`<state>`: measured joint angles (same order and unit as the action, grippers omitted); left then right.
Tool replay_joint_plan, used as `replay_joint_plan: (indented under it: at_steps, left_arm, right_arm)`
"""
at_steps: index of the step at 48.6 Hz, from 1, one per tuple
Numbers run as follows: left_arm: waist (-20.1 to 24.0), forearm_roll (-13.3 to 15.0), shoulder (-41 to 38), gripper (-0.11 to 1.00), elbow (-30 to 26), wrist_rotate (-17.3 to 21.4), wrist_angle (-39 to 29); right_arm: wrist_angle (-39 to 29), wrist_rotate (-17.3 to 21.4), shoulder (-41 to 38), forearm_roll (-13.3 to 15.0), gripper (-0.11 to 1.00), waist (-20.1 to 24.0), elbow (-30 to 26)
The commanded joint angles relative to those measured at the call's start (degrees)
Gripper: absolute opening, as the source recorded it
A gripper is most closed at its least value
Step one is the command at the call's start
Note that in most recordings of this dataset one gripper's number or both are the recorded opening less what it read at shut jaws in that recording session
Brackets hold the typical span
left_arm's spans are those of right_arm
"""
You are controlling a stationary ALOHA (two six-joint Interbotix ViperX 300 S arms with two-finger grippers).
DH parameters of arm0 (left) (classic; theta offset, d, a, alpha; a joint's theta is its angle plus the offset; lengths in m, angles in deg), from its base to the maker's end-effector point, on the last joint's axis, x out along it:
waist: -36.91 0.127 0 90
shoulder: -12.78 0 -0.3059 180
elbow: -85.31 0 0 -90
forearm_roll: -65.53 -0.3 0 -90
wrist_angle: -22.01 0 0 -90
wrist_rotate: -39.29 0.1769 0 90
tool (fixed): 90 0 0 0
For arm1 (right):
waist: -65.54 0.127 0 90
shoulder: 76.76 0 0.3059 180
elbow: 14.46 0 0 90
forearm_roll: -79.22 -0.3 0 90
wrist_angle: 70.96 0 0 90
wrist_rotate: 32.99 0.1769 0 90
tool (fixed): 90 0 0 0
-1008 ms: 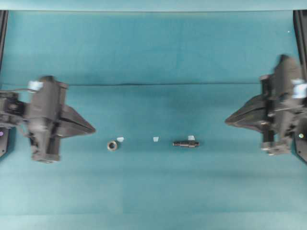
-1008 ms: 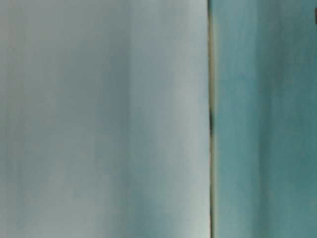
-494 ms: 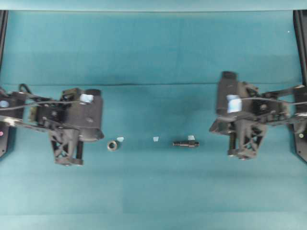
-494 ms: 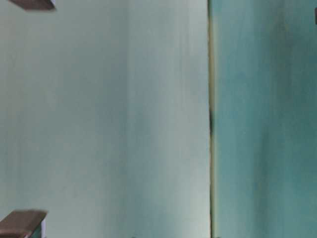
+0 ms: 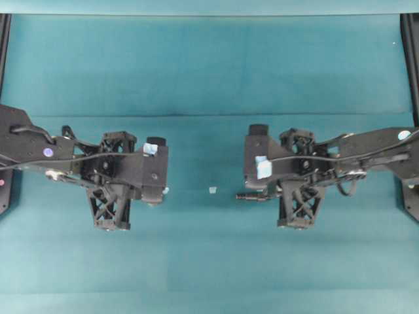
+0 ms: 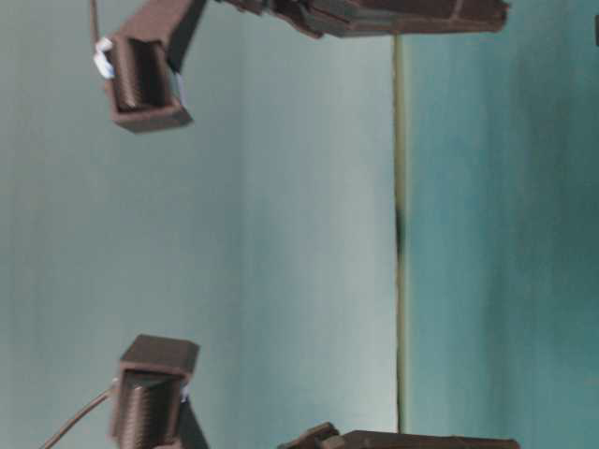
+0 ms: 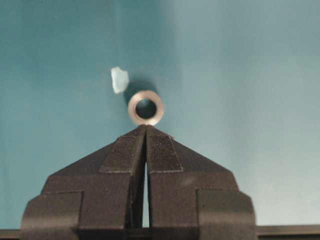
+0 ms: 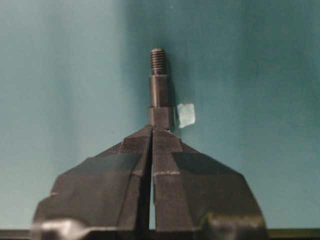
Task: Insert the washer onto the shaft with both hands.
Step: 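Open both grippers and lower them around the washer and shaft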
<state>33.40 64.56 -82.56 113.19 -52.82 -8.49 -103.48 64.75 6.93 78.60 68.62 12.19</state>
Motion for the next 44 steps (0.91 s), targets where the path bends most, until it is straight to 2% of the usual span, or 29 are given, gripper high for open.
replay_joint_plan:
  at_steps: [1,19,24,28,30,33,40,42,44]
  left_arm:
    - [-0.1,-0.2,-0.2,0.02,-1.1,-0.3,0.4]
    - [-0.2,-0.2,-0.3,0.02,-0.8,-3.2,1.6]
    - [-0.4,-0.2,-0.4,0.02,-0.4,-3.3,2.5]
    - [-0.3,-0.2,-0.8,0.04,0.1,-3.4,2.8]
    - [-0.4,-0.2,-1.0,0.08,0.3,-3.1,2.8]
    - [-0.5,-0.2,-1.0,0.22,0.6,-2.6,3.3]
    - [-0.5,-0.2,-1.2,0.66,1.8,-2.9,5.4]
    - [-0.5,-0.2,-1.4,0.78,2.3,-2.9,5.9]
    - [-0.4,-0.2,-1.8,0.86,2.6,-2.9,6.5]
  right_arm:
    - [0.1,-0.4,-0.3,0.1,-0.10,0.2,-1.0]
    - [1.1,-0.5,-2.2,0.1,-0.06,0.2,-0.5]
    - [1.8,-0.6,-3.1,0.1,0.00,0.2,-0.6]
    - [1.9,-0.6,-3.7,0.2,0.11,0.2,-0.8]
    - [1.8,-0.6,-4.0,0.2,0.19,0.1,-0.8]
    - [1.8,-0.4,-4.5,0.4,0.35,0.0,-0.7]
    - [1.8,-0.4,-5.4,2.1,0.77,0.0,-0.9]
    - [2.0,-0.4,-5.5,2.4,0.82,0.0,-1.0]
    - [2.1,-0.4,-5.7,2.6,0.81,0.0,-1.0]
